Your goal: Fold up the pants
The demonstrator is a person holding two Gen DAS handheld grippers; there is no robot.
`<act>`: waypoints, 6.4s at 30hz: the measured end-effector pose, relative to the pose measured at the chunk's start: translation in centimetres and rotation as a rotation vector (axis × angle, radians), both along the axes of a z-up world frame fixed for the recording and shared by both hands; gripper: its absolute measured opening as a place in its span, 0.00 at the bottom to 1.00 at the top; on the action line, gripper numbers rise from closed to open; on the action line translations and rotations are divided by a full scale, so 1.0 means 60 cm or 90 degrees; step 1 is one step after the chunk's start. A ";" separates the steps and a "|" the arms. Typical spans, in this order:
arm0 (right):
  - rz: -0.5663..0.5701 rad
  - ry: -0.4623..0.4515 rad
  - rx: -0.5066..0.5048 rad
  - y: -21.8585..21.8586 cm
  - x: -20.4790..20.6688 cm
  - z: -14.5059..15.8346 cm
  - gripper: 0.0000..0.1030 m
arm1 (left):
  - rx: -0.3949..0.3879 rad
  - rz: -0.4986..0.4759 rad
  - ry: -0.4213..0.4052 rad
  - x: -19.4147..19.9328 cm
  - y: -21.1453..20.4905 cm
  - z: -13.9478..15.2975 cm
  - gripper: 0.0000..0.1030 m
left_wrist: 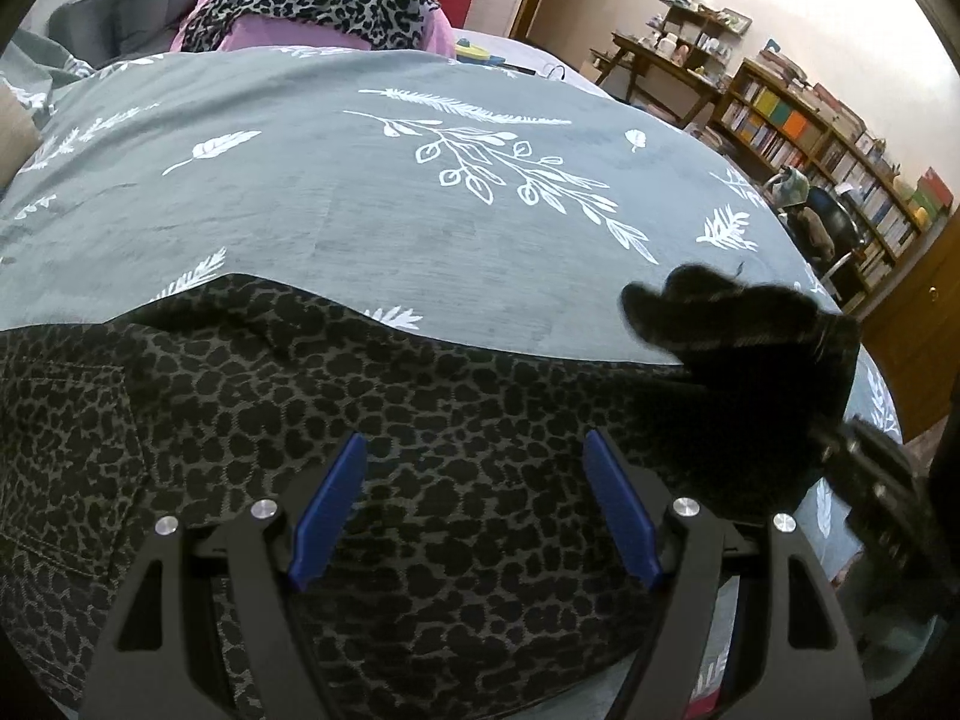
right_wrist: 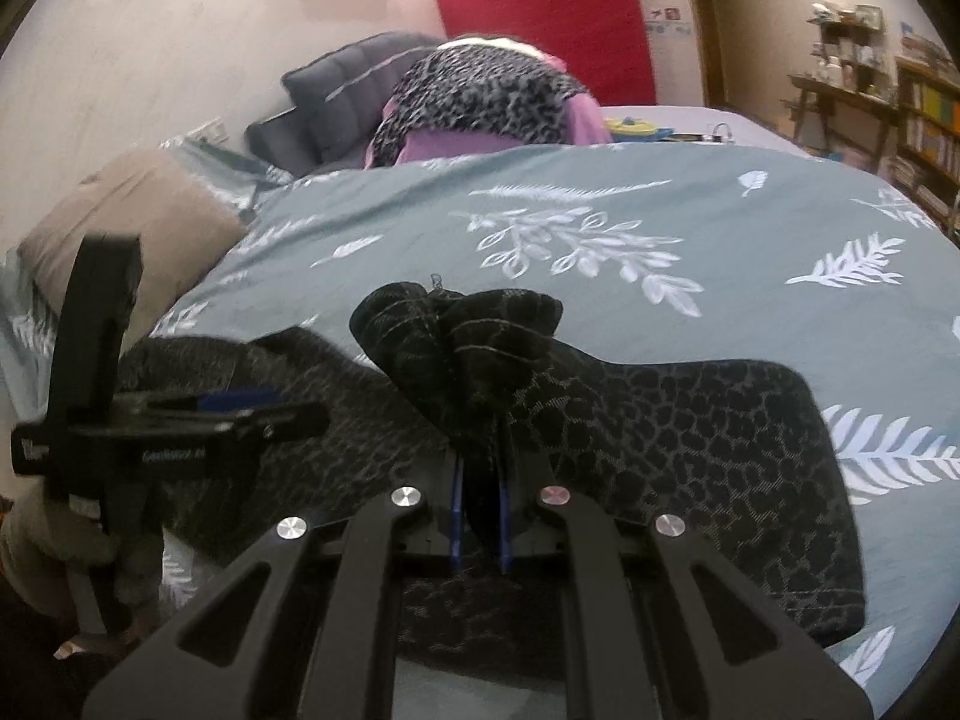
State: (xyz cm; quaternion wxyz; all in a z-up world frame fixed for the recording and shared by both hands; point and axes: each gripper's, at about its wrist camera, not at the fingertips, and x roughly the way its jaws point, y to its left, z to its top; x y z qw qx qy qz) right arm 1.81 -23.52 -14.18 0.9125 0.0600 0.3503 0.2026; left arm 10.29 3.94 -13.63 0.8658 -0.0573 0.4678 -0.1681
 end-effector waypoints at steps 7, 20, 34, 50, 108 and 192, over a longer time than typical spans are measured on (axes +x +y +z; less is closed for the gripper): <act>0.041 0.018 -0.019 0.049 -0.008 -0.021 0.09 | -0.005 0.012 0.007 -0.006 0.015 -0.006 0.72; 0.108 0.077 0.048 0.053 -0.029 -0.045 0.50 | -0.004 0.026 0.010 -0.009 0.028 0.000 0.73; 0.139 0.101 0.124 0.029 -0.055 -0.044 0.57 | -0.089 -0.031 0.066 0.002 -0.011 -0.001 0.78; -0.090 0.021 0.127 -0.168 -0.061 0.005 0.57 | -0.137 -0.122 0.154 0.004 -0.088 -0.040 0.22; -0.079 0.068 -0.104 -0.063 0.069 -0.092 0.74 | 0.039 0.073 0.051 0.035 -0.022 -0.033 0.73; -0.113 0.038 -0.024 -0.079 0.028 -0.045 0.77 | -0.151 0.257 -0.154 -0.128 0.278 0.180 0.32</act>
